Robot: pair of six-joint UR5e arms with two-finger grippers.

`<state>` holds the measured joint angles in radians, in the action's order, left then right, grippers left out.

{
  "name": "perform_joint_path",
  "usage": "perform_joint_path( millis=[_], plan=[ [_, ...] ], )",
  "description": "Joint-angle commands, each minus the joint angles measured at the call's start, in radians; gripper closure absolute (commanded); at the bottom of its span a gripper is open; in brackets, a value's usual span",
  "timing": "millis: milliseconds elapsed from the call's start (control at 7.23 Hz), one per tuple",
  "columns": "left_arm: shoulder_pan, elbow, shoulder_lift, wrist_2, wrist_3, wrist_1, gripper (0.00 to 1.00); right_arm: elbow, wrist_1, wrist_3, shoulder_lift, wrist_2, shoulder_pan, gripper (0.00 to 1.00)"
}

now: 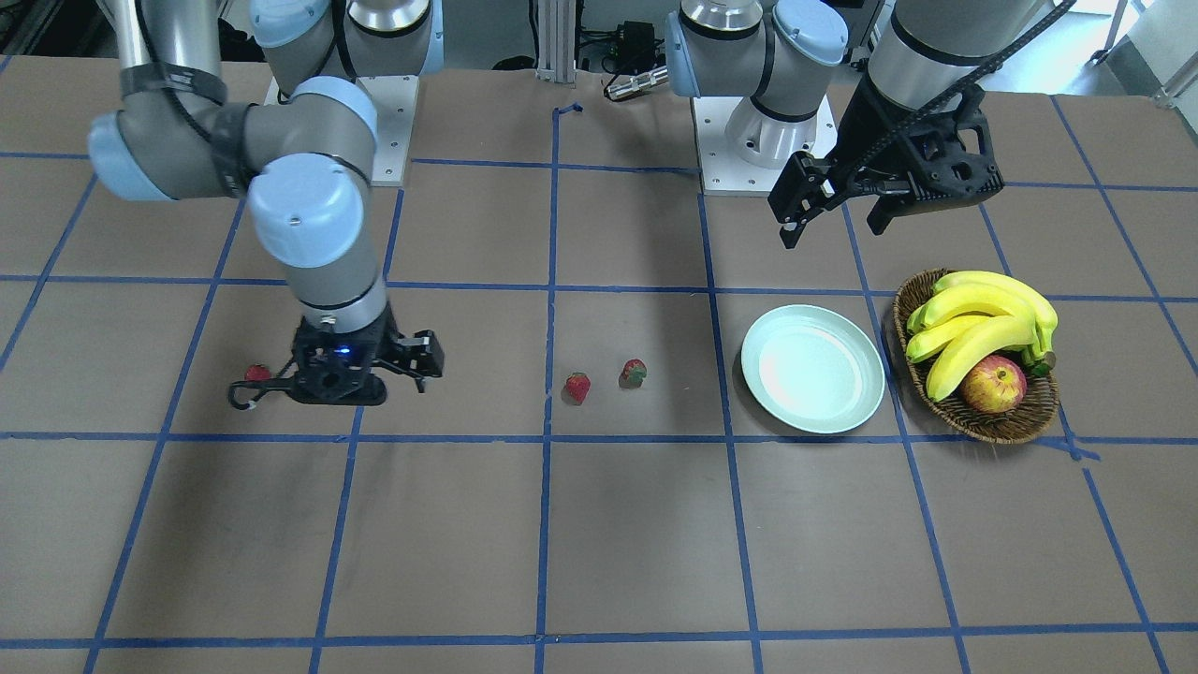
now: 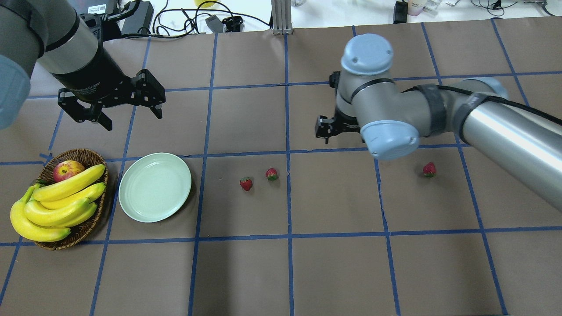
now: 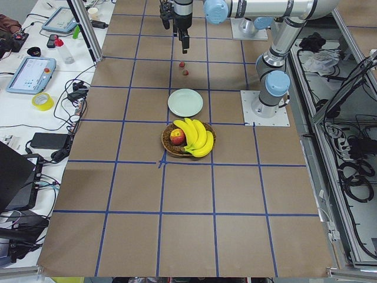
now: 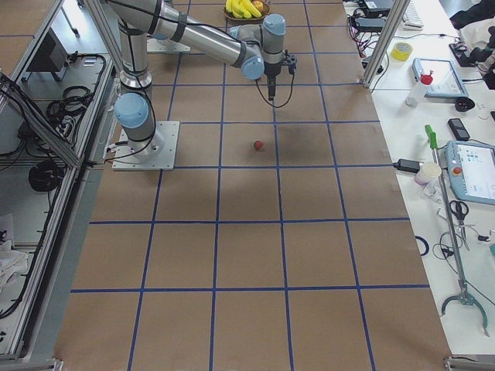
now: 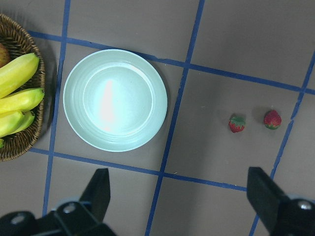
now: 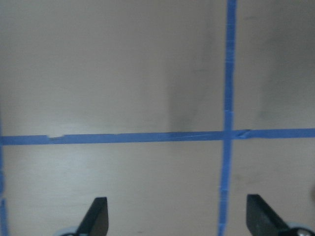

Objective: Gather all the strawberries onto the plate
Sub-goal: 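Reach the right gripper to the farthest strawberry and grasp it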

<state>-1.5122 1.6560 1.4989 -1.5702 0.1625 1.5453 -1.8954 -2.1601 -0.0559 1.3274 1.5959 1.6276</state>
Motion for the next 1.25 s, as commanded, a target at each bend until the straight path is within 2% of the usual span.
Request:
perform_joint_path(
  millis=[0,138,277,415,553,692,830,968,1107],
  plan=[
    [0.000,0.004,0.000,-0.004,-0.001,-0.002,0.00,-0.085,-0.012,0.280,0.023,0.001,-0.225,0.02],
    [0.000,0.004,0.000,-0.004,-0.001,-0.004,0.00,-0.105,0.002,0.348,0.023,-0.002,-0.297,0.04],
    [0.000,0.007,0.001,-0.004,-0.004,-0.005,0.00,-0.149,-0.009,0.353,0.018,0.001,-0.308,0.10],
    [0.000,0.007,0.001,-0.004,-0.006,-0.005,0.00,-0.203,-0.071,0.360,0.012,0.002,-0.308,0.11],
    [0.000,0.007,0.004,-0.004,-0.008,-0.007,0.00,-0.221,-0.119,0.376,0.009,0.016,-0.308,0.12],
    [0.000,0.007,0.004,-0.004,-0.011,-0.008,0.00,-0.217,-0.142,0.378,-0.023,0.016,-0.310,0.18],
    [0.000,0.007,0.006,-0.004,-0.011,-0.008,0.00,-0.220,-0.180,0.380,-0.043,0.016,-0.310,0.18],
    [0.000,0.007,0.006,-0.004,-0.009,-0.008,0.00,-0.212,-0.182,0.380,-0.046,0.016,-0.310,0.26],
    [0.000,0.005,0.007,-0.004,-0.009,-0.010,0.00,-0.211,-0.184,0.381,-0.047,0.016,-0.310,0.49]
  ],
)
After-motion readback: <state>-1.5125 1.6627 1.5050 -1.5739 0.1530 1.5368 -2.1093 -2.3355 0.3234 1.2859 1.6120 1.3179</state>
